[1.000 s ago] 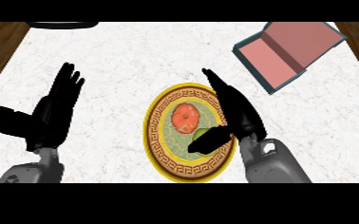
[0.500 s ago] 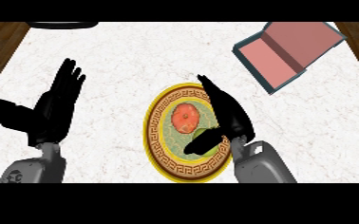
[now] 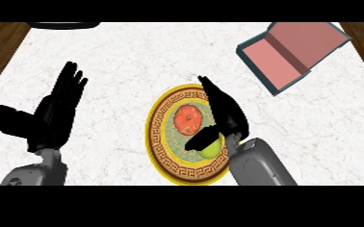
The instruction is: Pick the squash from the plate and place it in the cardboard box
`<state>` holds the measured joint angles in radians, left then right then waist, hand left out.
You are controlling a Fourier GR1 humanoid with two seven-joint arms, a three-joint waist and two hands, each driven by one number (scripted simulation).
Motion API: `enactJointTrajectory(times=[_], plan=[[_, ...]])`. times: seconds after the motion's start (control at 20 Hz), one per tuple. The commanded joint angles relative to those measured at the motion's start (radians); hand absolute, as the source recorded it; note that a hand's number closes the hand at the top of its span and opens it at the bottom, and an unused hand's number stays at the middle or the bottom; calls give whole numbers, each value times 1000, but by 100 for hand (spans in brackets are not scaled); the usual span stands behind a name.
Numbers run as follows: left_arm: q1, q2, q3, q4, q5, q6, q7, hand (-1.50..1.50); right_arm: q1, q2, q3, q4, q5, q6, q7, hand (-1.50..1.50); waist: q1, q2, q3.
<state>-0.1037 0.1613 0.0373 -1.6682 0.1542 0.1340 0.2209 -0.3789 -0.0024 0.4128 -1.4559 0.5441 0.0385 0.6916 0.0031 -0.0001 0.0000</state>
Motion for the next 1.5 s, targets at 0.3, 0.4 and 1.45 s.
enactJointTrajectory(times=[0.3, 0.4, 1.45], plan=[[58, -41, 10, 3, -19, -25, -61, 0, 33, 2, 41, 56, -14, -38, -54, -150, 0, 0, 0], [23, -13, 35, 13, -22, -37, -27, 0, -9, 2, 25, 43, -28, -3, -18, -150, 0, 0, 0], [39, -65, 18, -54, -60, -36, 10, 0, -57, 2, 104, 251, -45, -160, -142, 150, 3, 0, 0]])
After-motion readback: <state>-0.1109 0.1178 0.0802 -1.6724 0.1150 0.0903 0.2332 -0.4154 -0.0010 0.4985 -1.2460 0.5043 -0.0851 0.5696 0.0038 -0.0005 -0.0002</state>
